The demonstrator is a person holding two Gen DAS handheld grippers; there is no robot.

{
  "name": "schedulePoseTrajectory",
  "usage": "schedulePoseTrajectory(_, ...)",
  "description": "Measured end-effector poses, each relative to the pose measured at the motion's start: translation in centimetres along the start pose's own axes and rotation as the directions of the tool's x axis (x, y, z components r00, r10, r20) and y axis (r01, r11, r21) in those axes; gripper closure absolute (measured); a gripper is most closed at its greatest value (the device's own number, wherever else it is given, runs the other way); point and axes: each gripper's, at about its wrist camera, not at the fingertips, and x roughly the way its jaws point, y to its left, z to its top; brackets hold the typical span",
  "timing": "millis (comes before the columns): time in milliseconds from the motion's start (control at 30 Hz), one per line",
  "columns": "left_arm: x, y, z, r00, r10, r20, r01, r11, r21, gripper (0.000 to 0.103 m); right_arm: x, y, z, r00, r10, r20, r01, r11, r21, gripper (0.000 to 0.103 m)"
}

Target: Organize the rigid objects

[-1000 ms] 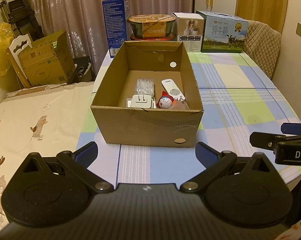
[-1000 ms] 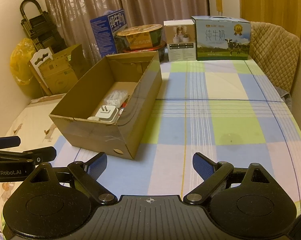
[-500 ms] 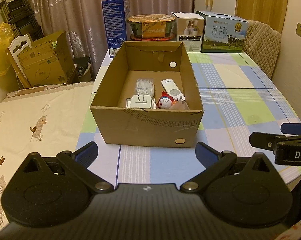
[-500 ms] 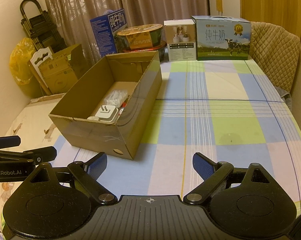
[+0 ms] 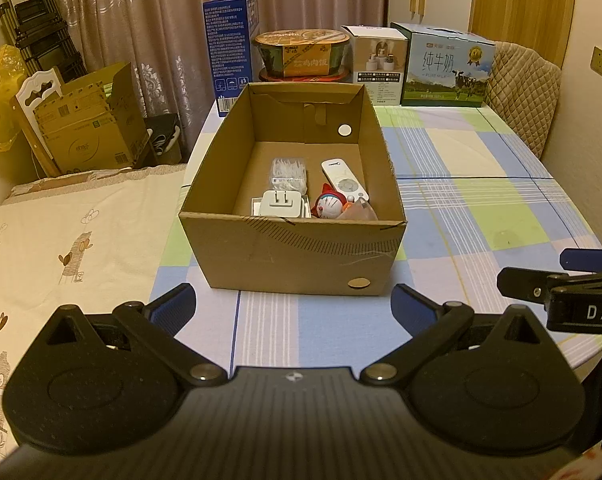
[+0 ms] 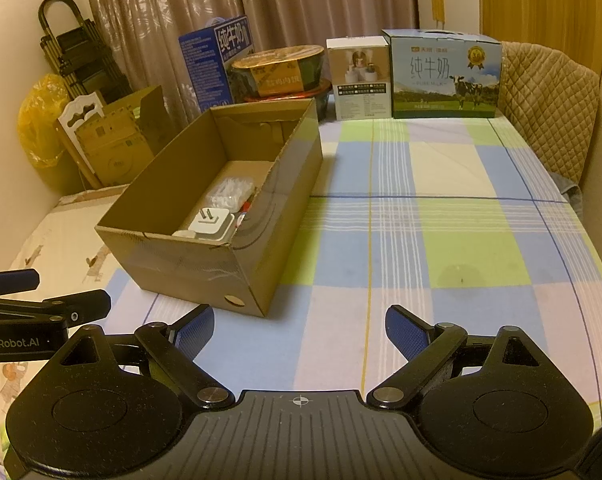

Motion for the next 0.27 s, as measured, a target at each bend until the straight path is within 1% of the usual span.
schedulePoseTrajectory(100, 0.00, -0.01, -0.05, 1.000, -0.003, 0.003, 0.003, 1.000, -0.001, 0.001, 0.04, 0.01, -0.03, 1.000, 0.000, -0.001, 0.000, 1.000, 0.000, 0.013)
schedulePoseTrajectory(167, -0.02, -0.02, -0.17, 1.000, -0.011, 0.019, 0.011, 1.000, -0.009, 0.001, 0.10, 0.00, -0.06, 1.000, -0.001, -0.001, 0.001, 1.000, 0.000, 0.013)
schedulePoseTrajectory(267, 0.23, 0.06, -0.13, 1.000, -0.008, 0.017, 0.008, 1.000, -0.024, 0.001, 0.23, -0.05, -0.23, 1.000, -0.003, -0.003, 0.003, 1.000, 0.001, 0.013)
